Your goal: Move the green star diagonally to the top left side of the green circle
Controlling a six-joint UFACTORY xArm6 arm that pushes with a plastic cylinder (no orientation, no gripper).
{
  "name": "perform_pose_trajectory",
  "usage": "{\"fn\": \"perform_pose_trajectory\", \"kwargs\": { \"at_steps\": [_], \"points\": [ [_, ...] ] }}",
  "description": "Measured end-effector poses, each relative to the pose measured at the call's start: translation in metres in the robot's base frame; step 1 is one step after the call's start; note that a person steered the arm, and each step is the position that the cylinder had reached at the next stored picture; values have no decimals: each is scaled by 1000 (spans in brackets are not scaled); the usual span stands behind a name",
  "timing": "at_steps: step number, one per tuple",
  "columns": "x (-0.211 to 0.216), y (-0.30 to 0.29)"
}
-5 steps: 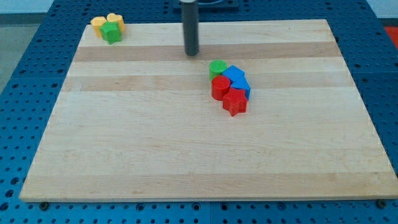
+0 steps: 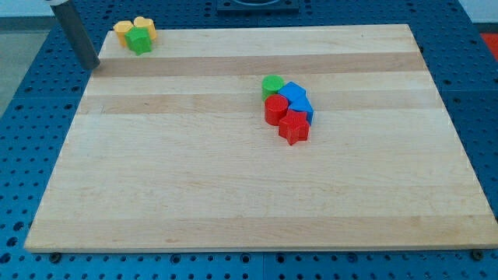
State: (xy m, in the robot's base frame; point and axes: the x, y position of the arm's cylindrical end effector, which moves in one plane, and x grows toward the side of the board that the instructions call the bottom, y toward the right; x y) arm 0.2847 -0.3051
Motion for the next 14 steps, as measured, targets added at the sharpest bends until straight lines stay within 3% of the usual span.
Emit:
{"fn": "perform_pose_trajectory", "kwargs": {
  "at_steps": [3,7,10,12,14],
  "points": [
    [-2,1],
    [-93,2],
    [-92,44],
    [-41,63],
    [-17,152]
  ]
}}
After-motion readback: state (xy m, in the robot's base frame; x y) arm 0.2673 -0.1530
